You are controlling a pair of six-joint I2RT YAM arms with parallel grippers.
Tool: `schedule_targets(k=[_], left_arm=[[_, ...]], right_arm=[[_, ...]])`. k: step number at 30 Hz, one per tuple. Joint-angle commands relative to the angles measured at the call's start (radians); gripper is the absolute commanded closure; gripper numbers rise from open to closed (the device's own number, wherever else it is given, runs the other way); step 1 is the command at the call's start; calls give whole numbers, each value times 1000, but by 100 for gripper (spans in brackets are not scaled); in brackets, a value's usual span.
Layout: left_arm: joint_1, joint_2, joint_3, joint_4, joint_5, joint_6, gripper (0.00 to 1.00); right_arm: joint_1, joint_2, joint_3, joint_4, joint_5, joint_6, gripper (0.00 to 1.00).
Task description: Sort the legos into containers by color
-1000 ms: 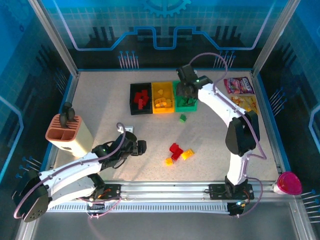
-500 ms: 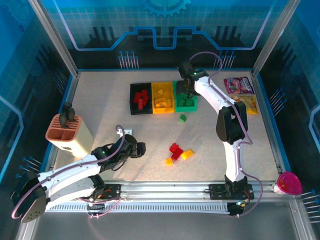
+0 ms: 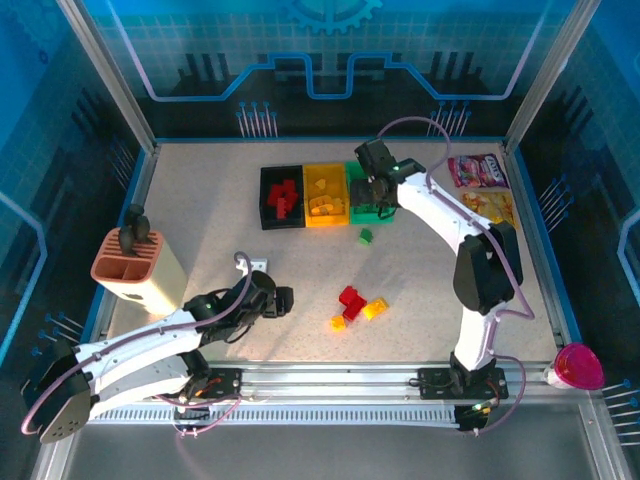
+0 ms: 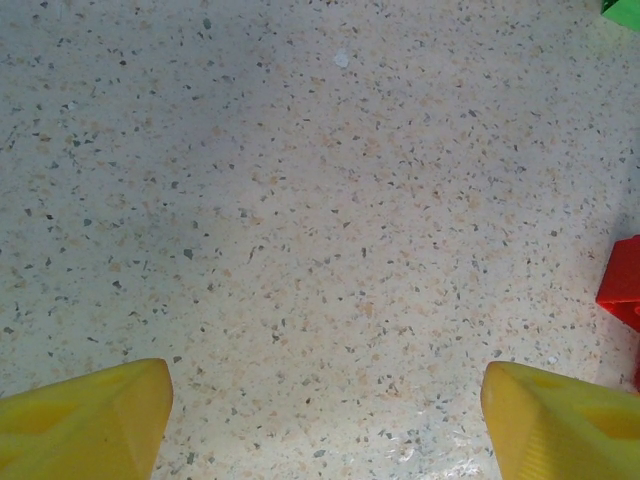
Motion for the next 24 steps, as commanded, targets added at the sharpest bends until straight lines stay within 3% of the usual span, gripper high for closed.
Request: schedule_targets(k=[1,7,19,24], left_arm=[[-11,0,-3,11,-22,2,19],[-23,5,-3,8,-27,-3,19],[-27,5,-11,3,-33,-17,19],[-28,8,-20,14,-36,-21,19]], right_arm=[[17,-21,-97,52,-29,20,17],[34,17,-174,95,-60,49,22],[35,162,-150,111,-85,81,32],[40,179,-170,127,-101,94,42]])
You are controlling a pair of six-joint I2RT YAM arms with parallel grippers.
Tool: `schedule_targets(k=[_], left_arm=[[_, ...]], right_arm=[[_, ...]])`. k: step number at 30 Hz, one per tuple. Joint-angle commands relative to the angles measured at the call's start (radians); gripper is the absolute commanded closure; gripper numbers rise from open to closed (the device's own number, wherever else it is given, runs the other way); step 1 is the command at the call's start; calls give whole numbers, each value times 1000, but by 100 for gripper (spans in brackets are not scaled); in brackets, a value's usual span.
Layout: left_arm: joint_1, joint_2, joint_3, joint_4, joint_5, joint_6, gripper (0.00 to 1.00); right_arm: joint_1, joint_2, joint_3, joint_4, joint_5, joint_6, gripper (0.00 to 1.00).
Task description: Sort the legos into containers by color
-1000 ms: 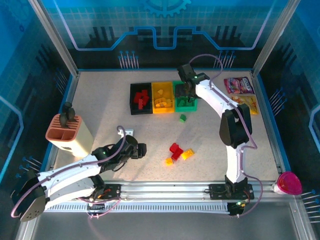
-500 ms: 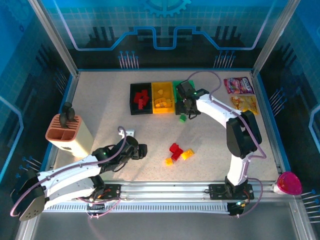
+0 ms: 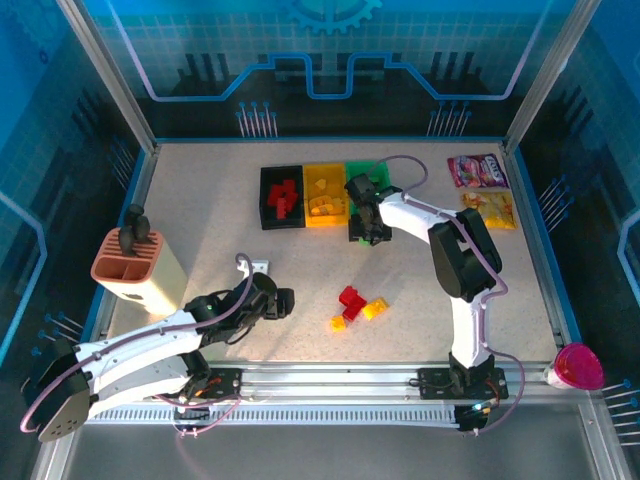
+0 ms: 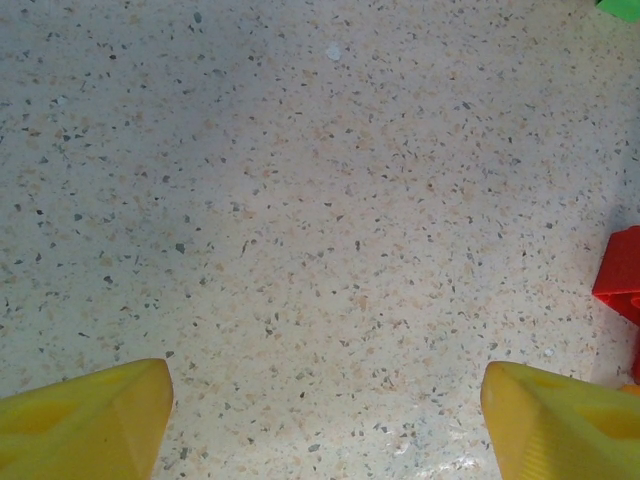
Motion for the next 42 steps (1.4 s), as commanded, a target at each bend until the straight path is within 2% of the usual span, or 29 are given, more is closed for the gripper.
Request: schedule_targets(k=[1,8,13,18,22,34,39,42], left_arm=[[-8,9,-16,15,-27,-13,19],[-7,20,-16,26,-26,-13,19],[-8,16,-10,17,-27,-7,19],[-10,10,-10,13,-29,-5,19],[-13,6,-7,11,-30,-5,19],[-27,-35,4,-3,-39,12,19],[-37,-27,24,3,-32,35,19],[-51,-25,30,12,-29,46,19]], right_arm=[[19,17,-9,15,-18,23,44],[45,0,-32,6,-2,28,62],[55,-59,-42,-8,19,23,70],[50,-117,11,-43,56,-12,71],[14,-110,123,-88,67,-54,71],[-98,71,480,-210,18,-129,71],[-113,139,563,-238,5,-129,69],[-117,156,577,-237,-1,-127,65]])
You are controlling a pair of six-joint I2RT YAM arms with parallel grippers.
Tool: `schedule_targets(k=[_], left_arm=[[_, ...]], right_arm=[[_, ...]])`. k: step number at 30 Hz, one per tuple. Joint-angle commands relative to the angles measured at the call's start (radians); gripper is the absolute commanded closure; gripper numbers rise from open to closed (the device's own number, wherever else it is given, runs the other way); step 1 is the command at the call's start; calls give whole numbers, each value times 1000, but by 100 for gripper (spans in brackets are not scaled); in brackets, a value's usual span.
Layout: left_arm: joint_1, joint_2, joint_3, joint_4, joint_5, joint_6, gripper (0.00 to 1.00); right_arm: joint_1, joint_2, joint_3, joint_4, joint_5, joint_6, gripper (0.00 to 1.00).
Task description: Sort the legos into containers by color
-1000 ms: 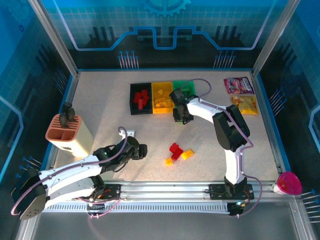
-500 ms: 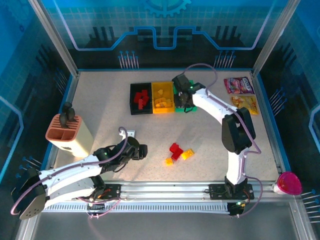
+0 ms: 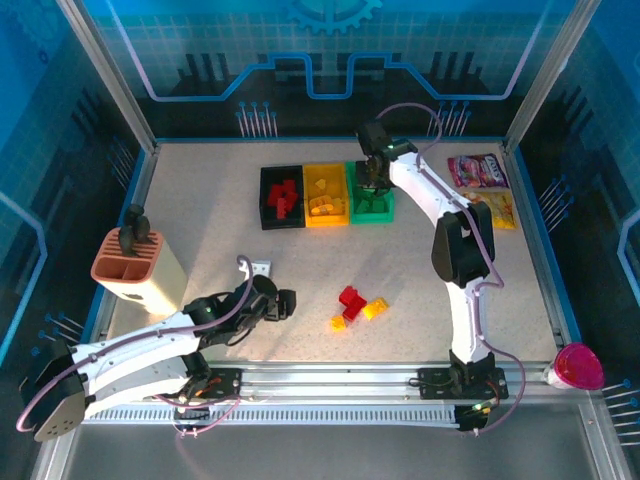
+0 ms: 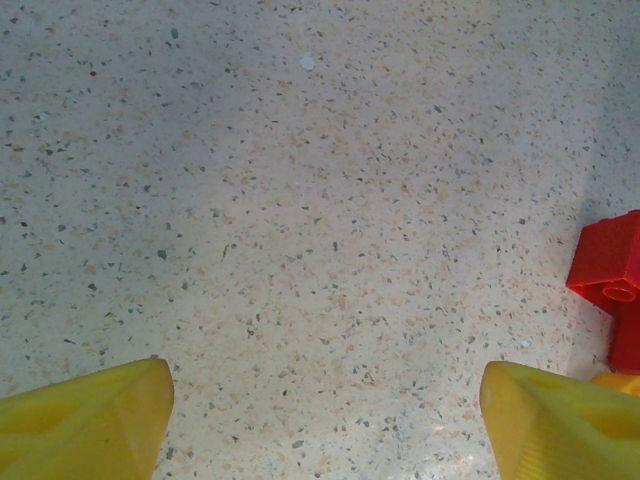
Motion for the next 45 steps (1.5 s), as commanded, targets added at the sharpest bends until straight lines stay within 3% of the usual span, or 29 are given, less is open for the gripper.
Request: schedule_targets(k=[1,3,5,7,15,18,26,36,45], left_arm=[[-19,-1,30,15,-9,36,19],[-30,5,31,26,-9,37,19],[-43,14,34,33,-8,35,19],[-57,31,40,39,-13,36,19],[-141,137,145,54,-19,91,19],[-159,203,203,78,30,142,19],[-159,457,372,71,228,248,20],[-142,707,509,102,259,252,23],[-103,822,593,86,289,258,34]], right_arm=[[-11,22,43,-43,-25,-8,61],[-12,15,43,-44,-26,-6,49],[-8,-8,19,-32,-27,-4,30],[-4,-48,-27,-3,-26,-6,24],[18,-253,-278,124,-42,9,26],[23,-342,-393,186,-72,23,27],[9,-530,-640,281,-107,35,27],[-37,-694,-891,372,-146,53,27],[-75,-742,-1004,416,-169,63,28]])
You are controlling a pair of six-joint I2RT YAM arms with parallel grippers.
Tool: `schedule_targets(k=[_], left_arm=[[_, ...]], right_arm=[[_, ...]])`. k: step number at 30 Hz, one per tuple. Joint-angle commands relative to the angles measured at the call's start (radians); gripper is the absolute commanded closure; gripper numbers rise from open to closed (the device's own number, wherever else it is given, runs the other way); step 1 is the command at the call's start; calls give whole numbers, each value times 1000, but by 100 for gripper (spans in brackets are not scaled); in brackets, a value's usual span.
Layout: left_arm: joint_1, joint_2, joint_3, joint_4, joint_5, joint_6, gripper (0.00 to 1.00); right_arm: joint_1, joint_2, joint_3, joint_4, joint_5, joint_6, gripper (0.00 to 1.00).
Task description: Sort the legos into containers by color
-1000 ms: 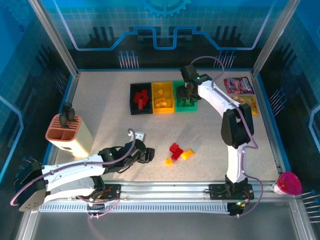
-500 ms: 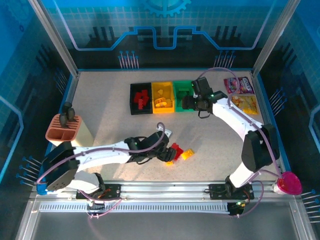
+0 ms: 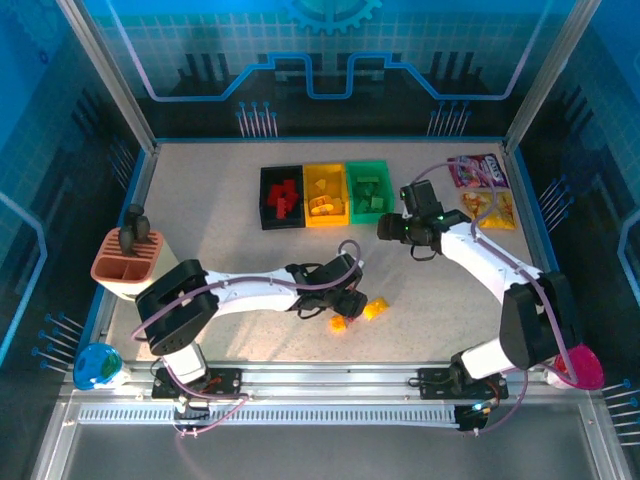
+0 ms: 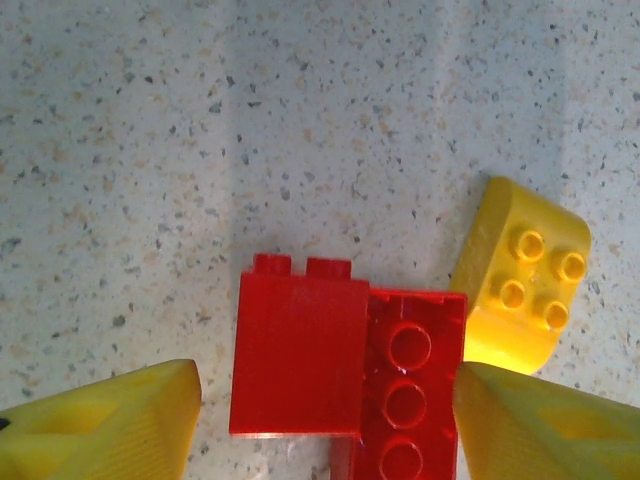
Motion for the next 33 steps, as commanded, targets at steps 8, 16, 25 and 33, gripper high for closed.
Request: schedule_targets(k=[8,16,25,33], left_arm=[[34,38,32,-12,42,23,44],[47,45,4,13,34,-3,49],[82,16,-30,21,12,-19,60],[87,6,-38,-5,-8,-18,54]], right_arm=[[-45,-45,-50,47,-30,15,28],[-47,-50,-58,58,-37,24,29],[-46,-63,-68,57,-31,26,30],[-46,-58,-77,66,-34,32,30]])
